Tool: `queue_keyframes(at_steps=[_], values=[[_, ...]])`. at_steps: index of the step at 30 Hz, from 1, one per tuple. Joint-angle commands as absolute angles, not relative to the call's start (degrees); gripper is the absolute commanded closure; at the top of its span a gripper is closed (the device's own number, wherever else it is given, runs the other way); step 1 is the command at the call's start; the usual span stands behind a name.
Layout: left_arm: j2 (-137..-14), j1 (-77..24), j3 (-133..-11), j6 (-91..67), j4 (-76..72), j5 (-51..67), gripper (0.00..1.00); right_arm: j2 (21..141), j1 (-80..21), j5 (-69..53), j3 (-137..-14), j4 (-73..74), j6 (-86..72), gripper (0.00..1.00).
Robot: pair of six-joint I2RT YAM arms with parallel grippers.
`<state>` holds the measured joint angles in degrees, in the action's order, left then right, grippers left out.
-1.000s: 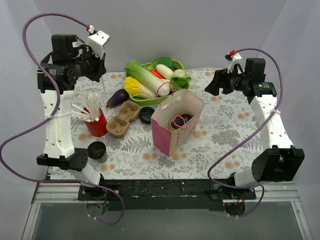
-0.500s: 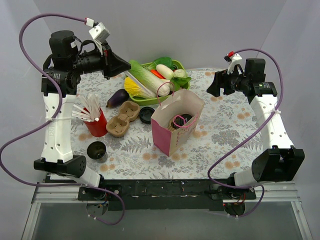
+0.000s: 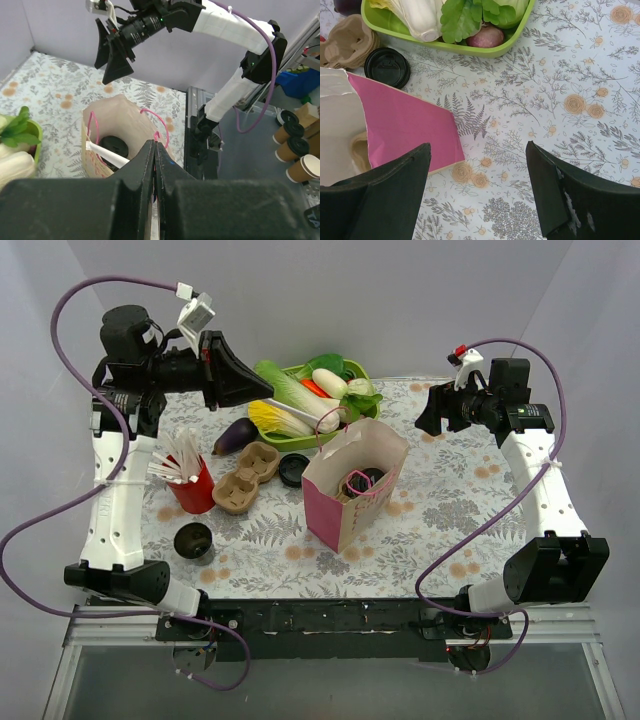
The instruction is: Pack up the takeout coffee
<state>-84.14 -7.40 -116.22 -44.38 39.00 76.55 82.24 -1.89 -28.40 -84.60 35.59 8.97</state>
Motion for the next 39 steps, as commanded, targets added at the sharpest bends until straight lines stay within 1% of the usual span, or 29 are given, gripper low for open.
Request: queue_keyframes(at_steps=[1, 4, 7, 8, 9, 10, 11, 12, 15, 18, 21, 22, 25, 30, 32, 34, 35, 36, 37, 39], values=[[-81.7, -9.7, -111.0, -42.7, 41.7, 77.2, 1.0, 81.1, -1.9, -28.2, -84.6, 34.5, 9.2, 0.16], [-81.2, -12.0, -108.9, -39.8, 42.5, 72.2, 1.0, 81.5, -1.9, -28.5, -84.6, 34.2, 9.0, 0.16], [-82.1, -12.0, -110.4, -37.0, 44.2, 63.3, 1.0, 81.7, -1.8, -28.7, -85.2, 34.3, 8.9, 0.16], [-82.8, -12.0, -113.0, -35.3, 46.3, 60.6, 1.0, 81.9, -2.0, -28.7, -85.3, 34.2, 8.9, 0.16], [-83.8, -12.0, -115.6, -29.8, 48.9, 54.6, 1.0, 81.9, -1.9, -28.5, -85.3, 34.3, 8.9, 0.16], [-85.2, -12.0, -118.0, -27.8, 54.3, 51.8, 1.0, 82.0, -1.9, -28.5, -85.4, 34.4, 8.9, 0.16], [-87.3, -12.0, -123.8, -25.2, 56.9, 49.2, 1.0, 81.9, -1.8, -28.5, -85.4, 34.4, 8.9, 0.16], [-88.5, -11.9, -126.5, -21.0, 59.4, 45.5, 1.0, 81.9, -1.9, -28.3, -85.5, 34.5, 9.0, 0.16], [-89.1, -11.3, -132.8, -15.5, 66.8, 43.9, 1.0, 81.6, -1.8, -28.0, -85.2, 34.5, 9.2, 0.16], [-86.8, -11.2, -132.3, -12.7, 70.2, 47.7, 1.0, 81.6, -1.9, -27.9, -84.8, 34.8, 9.2, 0.16], [-85.7, -11.2, -132.1, -14.4, 74.4, 57.4, 1.0, 82.4, -1.9, -28.1, -85.6, 35.3, 9.3, 0.16], [-85.4, -11.2, -131.8, -17.4, 74.4, 63.2, 1.0, 82.9, -1.9, -28.0, -85.9, 35.5, 9.5, 0.16], [-84.5, -11.2, -129.0, -24.1, 68.3, 68.9, 1.0, 84.0, -2.0, -28.6, -87.0, 35.6, 9.5, 0.16], [-86.1, -11.4, -128.1, -27.8, 62.9, 75.7, 1.0, 85.0, -1.9, -29.1, -87.5, 35.7, 9.3, 0.16], [-86.7, -11.5, -125.0, -30.0, 60.7, 78.2, 1.0, 84.9, -1.9, -29.1, -87.3, 35.6, 9.4, 0.16], [-86.1, -11.7, -121.0, -35.0, 54.5, 79.2, 1.0, 84.5, -1.9, -29.2, -86.7, 35.5, 9.4, 0.16], [-85.4, -11.7, -116.4, -36.2, 52.7, 79.3, 1.0, 84.3, -1.8, -29.3, -86.3, 35.4, 9.4, 0.16], [-85.2, -11.8, -114.6, -37.6, 49.4, 78.4, 0.93, 84.0, -1.9, -29.3, -86.0, 35.2, 9.3, 0.16], [-84.8, -12.1, -112.7, -38.2, 47.7, 77.6, 0.71, 83.7, -1.9, -29.3, -85.3, 35.0, 9.2, 0.16], [-84.5, -12.4, -110.4, -38.8, 44.6, 74.6, 0.5, 83.5, -1.8, -29.3, -85.2, 34.8, 9.1, 0.16]])
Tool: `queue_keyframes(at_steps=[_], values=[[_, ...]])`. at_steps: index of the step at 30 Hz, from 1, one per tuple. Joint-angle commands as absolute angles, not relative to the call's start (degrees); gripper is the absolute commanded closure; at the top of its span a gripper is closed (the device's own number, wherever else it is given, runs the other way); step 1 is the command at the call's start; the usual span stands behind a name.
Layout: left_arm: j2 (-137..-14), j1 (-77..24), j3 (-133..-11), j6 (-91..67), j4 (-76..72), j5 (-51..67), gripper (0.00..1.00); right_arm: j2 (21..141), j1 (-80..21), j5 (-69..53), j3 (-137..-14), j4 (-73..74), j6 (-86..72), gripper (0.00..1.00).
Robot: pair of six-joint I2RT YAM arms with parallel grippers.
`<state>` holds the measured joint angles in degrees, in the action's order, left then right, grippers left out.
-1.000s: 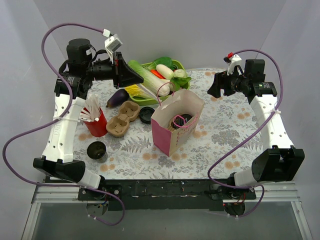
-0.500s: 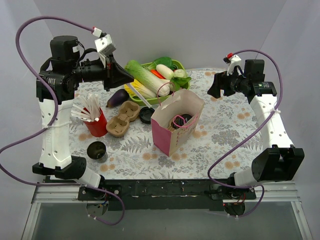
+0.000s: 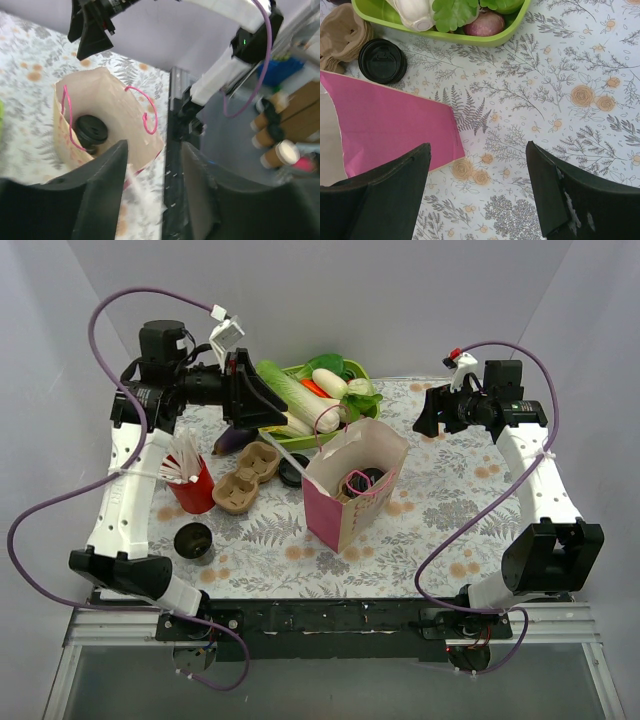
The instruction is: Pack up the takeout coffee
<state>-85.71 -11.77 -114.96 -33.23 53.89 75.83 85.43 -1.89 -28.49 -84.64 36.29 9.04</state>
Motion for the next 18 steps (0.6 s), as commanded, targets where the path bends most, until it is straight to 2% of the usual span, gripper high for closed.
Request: queue_keyframes(at_steps=[1, 4, 9, 13, 18], values=[[-85.1, -12.4, -110.8, -39.0, 44.2, 73.7, 0.41, 83.1, -1.9, -29.2, -85.1, 34.6, 9.1, 0.15], [-87.4, -12.4, -114.8, -38.8, 44.6, 70.1, 0.19, 82.7, -1.9, -28.3, -85.4, 34.9, 9.8, 0.14], [-86.1, -12.0, -115.0, -40.4, 38.1, 65.9, 0.03, 82.1, -1.8, -27.2, -86.8, 36.0, 12.0, 0.11], [-83.5, -11.6, -114.0, -40.1, 33.8, 55.3, 0.02, 84.0, -1.8, -18.2, -91.5, 40.0, 6.6, 0.09], [-82.7, -10.2, -112.8, -36.3, 30.2, 16.6, 0.02, 87.4, -1.8, -3.8, -102.0, 43.1, 2.7, 0.04]])
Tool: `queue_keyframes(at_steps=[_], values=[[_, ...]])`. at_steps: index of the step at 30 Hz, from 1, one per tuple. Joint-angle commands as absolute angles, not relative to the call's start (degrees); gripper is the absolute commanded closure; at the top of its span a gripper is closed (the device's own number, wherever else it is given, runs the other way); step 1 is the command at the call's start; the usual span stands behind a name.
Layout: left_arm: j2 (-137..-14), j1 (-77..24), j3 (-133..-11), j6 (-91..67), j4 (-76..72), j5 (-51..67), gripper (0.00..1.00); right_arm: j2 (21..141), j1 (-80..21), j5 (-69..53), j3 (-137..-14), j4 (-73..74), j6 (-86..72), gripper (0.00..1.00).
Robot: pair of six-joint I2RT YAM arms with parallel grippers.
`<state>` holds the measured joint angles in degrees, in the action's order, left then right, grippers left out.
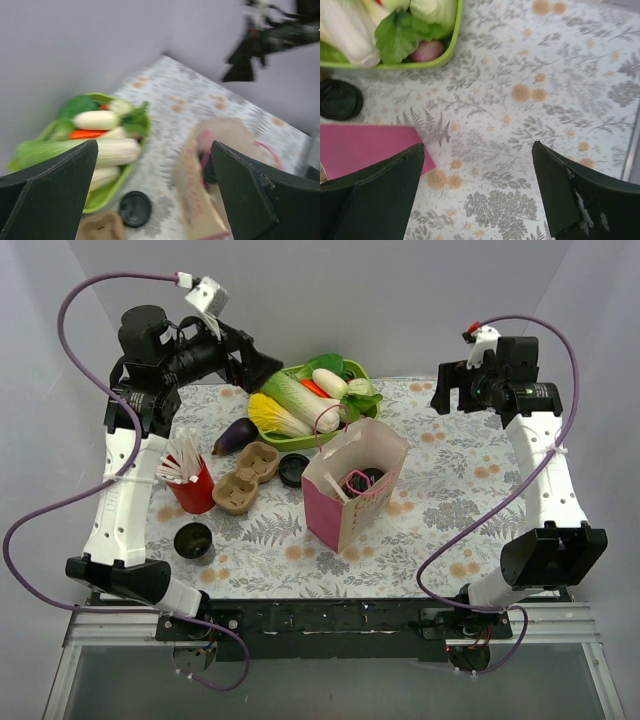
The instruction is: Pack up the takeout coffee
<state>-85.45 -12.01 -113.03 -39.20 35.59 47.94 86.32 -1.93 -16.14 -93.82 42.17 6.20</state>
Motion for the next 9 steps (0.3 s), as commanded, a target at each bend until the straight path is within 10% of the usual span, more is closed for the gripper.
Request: queue_keyframes(at_steps=[1, 9], values=[[-83.1, -9.5, -112.9, -35.8, 29.7, 12.3, 0.02, 87.6, -1.8, -2.9, -105.4, 42.4, 2.7, 0.03], [-84.5, -4.5, -109.5, -34.3, 25.8, 2.9, 0.02, 89.4, -1.8, -3.0, -116.3, 38.3, 1.3, 0.02]])
